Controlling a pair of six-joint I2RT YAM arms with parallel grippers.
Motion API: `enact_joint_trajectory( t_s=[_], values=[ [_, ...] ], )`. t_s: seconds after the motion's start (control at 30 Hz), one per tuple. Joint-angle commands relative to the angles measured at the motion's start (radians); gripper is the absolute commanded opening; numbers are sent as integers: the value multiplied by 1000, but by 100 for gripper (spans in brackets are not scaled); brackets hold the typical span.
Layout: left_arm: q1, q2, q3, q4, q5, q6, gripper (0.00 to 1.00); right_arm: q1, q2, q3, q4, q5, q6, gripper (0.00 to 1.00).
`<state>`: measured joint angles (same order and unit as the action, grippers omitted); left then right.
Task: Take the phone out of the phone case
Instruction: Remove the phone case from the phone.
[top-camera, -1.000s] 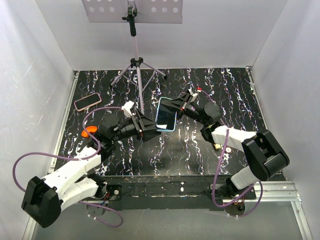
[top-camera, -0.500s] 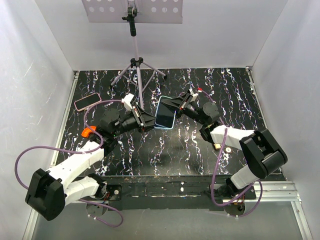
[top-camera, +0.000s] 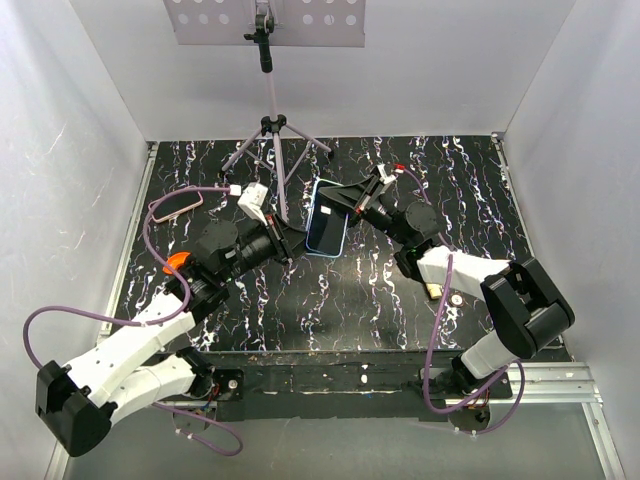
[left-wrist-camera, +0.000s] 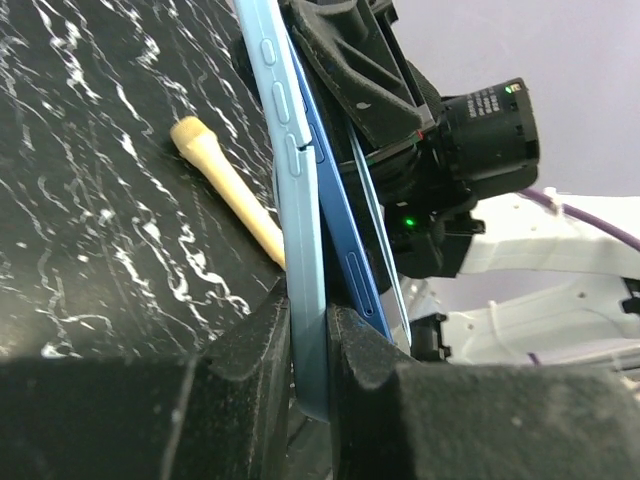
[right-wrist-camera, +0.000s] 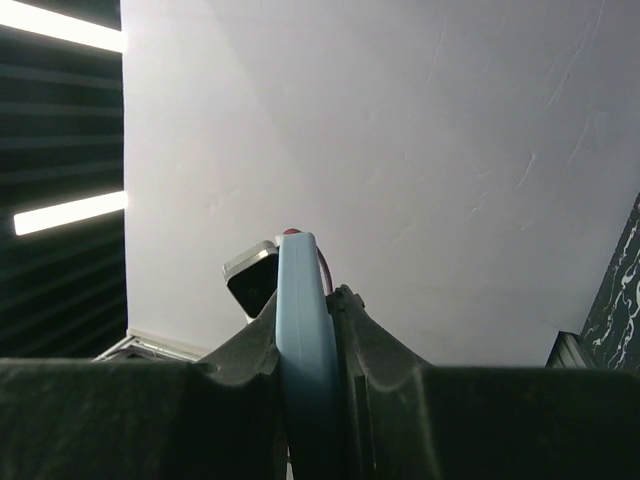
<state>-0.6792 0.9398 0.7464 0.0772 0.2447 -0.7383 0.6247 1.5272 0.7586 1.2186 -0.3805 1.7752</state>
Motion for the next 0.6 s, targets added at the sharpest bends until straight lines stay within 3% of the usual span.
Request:
enact_joint_trajectory(
  t_s=[0.0, 0.2, 0.27, 0.4, 0.47, 0.57],
  values=[
    [17, 70, -61, -148, -522, 390, 0, 132, -78, 91, 305, -23, 308, 1],
    [4, 68, -58, -58, -604, 465, 0, 148, -81, 74, 320, 28, 345, 1],
    [7, 71, -21, -71, -482, 430, 0, 144, -73, 77, 314, 9, 302, 1],
    [26, 99, 105, -253, -123, 188, 1, 106, -24, 68, 386, -46, 245, 1],
    [27, 103, 149, -339, -32, 91, 20, 83, -32, 53, 372, -95, 207, 1],
    [27, 24, 131, -405, 13, 36, 60, 49, -41, 33, 358, -171, 184, 1]
  ],
)
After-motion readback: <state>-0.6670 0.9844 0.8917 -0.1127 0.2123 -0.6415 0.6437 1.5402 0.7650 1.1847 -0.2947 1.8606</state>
